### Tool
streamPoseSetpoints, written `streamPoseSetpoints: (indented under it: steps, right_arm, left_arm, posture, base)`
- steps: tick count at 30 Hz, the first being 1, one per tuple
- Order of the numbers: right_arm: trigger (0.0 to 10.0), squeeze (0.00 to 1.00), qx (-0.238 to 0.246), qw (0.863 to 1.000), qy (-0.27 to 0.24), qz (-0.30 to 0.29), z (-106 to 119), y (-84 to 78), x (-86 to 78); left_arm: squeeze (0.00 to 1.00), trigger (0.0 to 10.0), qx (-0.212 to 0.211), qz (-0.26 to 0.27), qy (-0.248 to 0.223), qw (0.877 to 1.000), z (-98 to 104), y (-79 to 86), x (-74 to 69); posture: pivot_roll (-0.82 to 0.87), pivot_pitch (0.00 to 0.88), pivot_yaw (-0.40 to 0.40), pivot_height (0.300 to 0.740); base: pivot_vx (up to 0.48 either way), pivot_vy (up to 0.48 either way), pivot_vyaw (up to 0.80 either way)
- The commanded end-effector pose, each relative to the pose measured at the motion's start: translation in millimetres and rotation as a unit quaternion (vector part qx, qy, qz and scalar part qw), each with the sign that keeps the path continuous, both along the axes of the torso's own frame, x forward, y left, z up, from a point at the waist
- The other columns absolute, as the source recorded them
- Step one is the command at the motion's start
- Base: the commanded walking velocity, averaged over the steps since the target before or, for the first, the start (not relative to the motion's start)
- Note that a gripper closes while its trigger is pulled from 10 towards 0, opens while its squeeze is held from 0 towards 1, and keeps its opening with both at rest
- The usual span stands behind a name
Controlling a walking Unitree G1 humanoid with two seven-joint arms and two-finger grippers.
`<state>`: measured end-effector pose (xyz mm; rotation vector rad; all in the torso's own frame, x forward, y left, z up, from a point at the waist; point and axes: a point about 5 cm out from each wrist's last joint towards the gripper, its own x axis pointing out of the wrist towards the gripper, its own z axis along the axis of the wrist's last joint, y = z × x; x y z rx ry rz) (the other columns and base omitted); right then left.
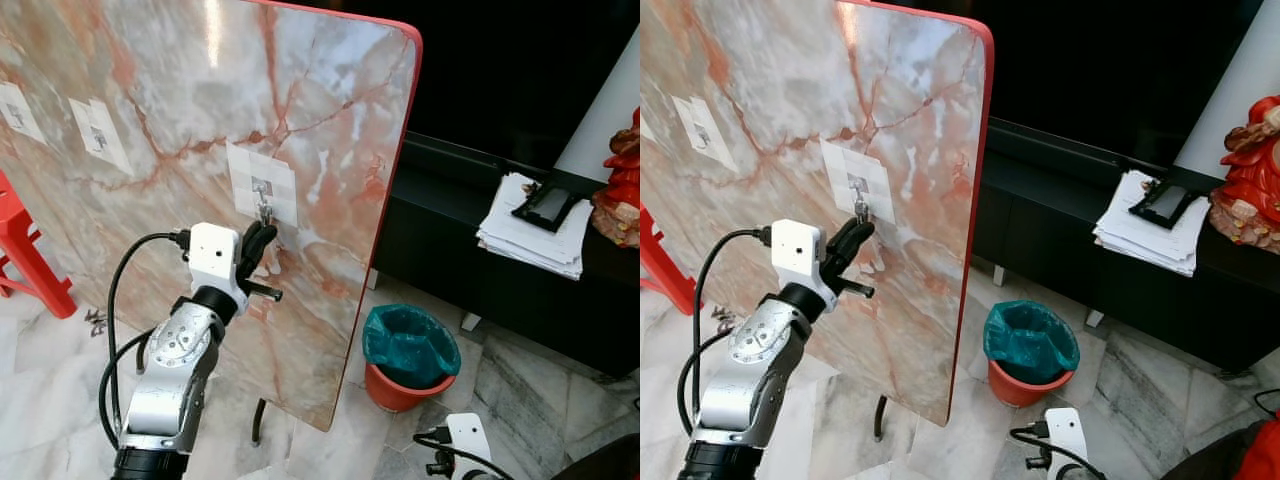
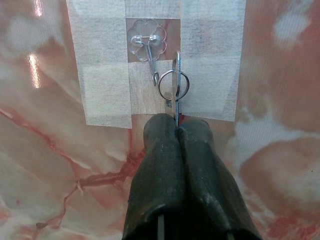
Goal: Hang keys on a hook
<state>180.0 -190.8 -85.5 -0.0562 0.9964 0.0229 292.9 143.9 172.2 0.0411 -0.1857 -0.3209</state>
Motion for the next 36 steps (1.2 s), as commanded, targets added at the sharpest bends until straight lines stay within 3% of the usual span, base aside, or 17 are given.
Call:
streamPoseSetpoints:
  steps: [1, 12, 20, 36]
  right_arm:
    - [10.0, 0.0, -0.003, 1.0, -0.001, -0.002, 0.9, -2.7, 1.2]
    - [10.0, 0.0, -0.002, 1.0, 0.0, 0.0, 0.8, -2.4, 1.1]
    - [10.0, 0.0, -0.001, 1.0, 0.001, 0.001, 0.8, -2.0, 1.1]
    - [10.0, 0.0, -0.001, 1.0, 0.001, 0.003, 0.7, -1.8, 1.1]
  left_arm:
    - [0.0, 10.0, -0.002, -0.01, -0.003, 1.0, 4.2, -3.6, -1.2]
    - [0.0, 10.0, 0.004, -0.021, -0.005, 1.0, 4.3, -7.6, -8.1]
    - [0.0, 10.0, 0.003, -0.007, 0.0, 1.0, 3.9, -1.7, -8.9]
    - [0.0, 10.0, -0.004, 0.003, -0.019, 1.0, 13.8, -2.2, 0.3]
  posture:
    - [-0.05, 0.0, -0.076, 0.74]
    - [-0.04, 0.0, -0.077, 0.74]
    - [-0.04, 0.0, -0.078, 0.74]
    - [-0.04, 0.0, -0.079, 0.74]
  base:
    - [0.0, 0.0, 0.0]
    - [0.0, 0.0, 0.0]
    - [0.0, 0.0, 0.0]
    - [0.0, 0.0, 0.0]
